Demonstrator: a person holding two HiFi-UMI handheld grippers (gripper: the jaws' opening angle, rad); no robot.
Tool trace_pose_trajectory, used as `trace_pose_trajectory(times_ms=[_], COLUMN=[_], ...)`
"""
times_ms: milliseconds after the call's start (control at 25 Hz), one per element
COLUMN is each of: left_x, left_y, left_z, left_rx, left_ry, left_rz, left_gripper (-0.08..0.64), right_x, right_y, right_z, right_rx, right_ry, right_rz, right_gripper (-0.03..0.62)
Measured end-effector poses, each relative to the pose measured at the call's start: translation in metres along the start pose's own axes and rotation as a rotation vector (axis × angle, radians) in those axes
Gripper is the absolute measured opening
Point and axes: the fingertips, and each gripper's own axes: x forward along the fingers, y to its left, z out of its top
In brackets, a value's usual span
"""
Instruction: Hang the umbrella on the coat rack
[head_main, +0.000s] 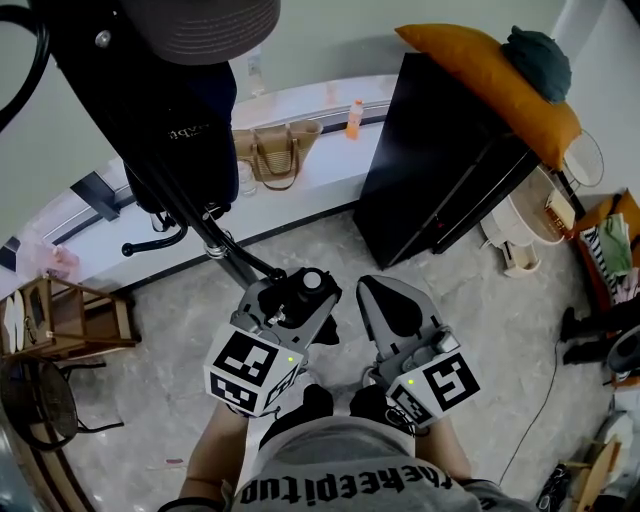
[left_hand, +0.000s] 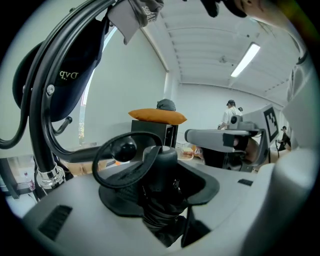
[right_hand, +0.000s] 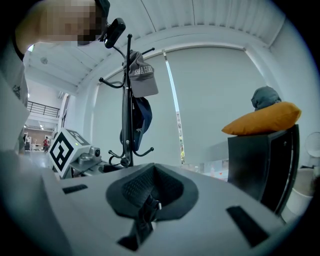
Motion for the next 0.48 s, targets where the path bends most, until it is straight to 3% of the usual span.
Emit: trace_pose_trajectory(times_ms=[480], left_x=[0.009], left_y=[0.0076], left_z=[0.0005], left_rx=[-0.005], left_ry=[0.006], left_rz=[-0.01], left_gripper=[0.21], right_x=[0.0012], right_y=[-0.0022], right_z=[-0.001], right_rx=[-0.002], right_ry=[0.01], right_rz=[-0.016], right_gripper=[0.012])
